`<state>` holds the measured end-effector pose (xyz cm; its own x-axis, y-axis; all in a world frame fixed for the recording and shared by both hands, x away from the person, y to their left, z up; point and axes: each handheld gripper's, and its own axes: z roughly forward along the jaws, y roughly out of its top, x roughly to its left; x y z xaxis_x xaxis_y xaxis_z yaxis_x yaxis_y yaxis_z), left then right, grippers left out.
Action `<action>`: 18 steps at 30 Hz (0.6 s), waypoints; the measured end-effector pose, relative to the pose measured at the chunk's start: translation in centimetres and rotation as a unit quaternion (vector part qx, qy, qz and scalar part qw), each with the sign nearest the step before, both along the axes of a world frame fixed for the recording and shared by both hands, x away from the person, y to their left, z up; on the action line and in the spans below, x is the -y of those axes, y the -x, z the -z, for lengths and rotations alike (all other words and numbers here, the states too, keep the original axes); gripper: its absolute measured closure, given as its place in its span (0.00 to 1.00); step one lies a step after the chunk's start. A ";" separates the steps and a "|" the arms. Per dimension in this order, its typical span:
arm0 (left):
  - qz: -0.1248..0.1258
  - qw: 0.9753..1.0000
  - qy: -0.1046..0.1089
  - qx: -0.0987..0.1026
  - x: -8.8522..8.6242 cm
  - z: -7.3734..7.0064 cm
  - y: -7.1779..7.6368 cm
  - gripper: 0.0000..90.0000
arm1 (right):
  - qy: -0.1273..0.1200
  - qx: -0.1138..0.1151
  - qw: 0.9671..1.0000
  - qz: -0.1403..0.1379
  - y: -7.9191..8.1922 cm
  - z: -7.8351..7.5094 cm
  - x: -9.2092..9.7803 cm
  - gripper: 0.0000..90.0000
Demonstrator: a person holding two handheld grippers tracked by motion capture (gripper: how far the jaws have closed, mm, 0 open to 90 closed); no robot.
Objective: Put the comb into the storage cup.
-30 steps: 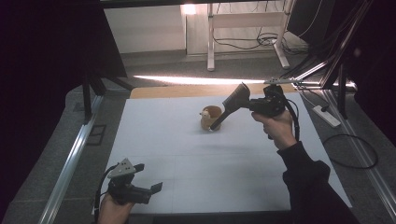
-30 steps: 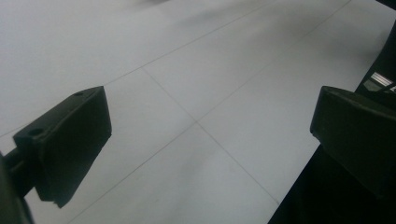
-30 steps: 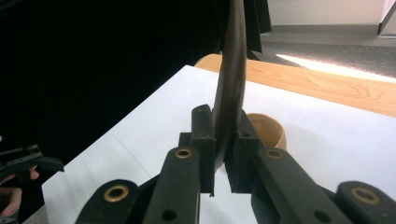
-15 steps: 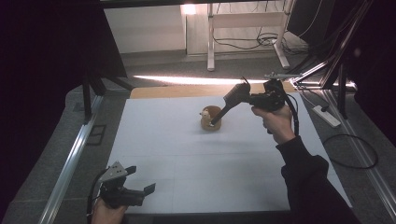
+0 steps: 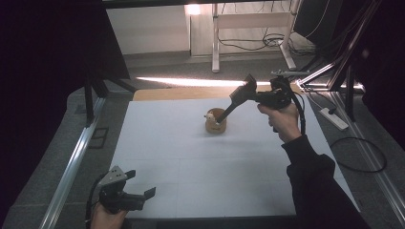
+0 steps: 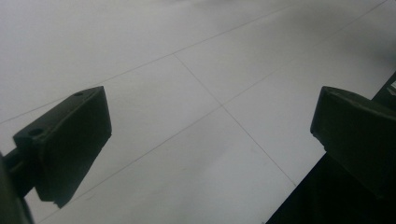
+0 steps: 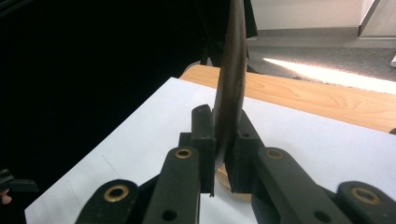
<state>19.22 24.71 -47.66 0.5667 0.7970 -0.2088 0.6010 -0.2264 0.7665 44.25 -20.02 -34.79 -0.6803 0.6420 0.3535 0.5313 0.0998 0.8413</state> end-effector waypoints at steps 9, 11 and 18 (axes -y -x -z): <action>-0.002 1.000 -0.002 -0.002 0.0 0.0 0.0 0.00 | 0.008 0.008 1.000 0.009 -0.5 -0.5 0.1 0.93; -0.004 1.000 -0.006 -0.003 0.0 -0.1 0.1 0.00 | 0.008 0.008 1.000 0.010 -0.7 -0.6 0.1 0.93; -0.008 1.000 -0.011 -0.009 -0.2 0.0 0.0 0.00 | 0.013 0.011 1.000 0.017 -1.3 -0.7 -0.3 0.93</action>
